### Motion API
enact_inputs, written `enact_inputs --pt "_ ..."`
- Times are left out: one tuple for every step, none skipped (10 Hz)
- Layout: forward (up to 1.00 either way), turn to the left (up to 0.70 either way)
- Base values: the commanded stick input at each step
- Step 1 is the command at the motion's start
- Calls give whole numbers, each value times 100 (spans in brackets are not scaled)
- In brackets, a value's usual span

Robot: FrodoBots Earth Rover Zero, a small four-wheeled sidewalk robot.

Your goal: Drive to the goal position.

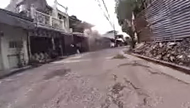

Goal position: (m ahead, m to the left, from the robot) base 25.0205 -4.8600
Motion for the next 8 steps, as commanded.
enact_inputs --pt "70 0" --pt "70 0" --pt "70 -6" --pt "70 -14" --pt "70 -14" --pt "70 -14" --pt "70 -14" --pt "70 -14"
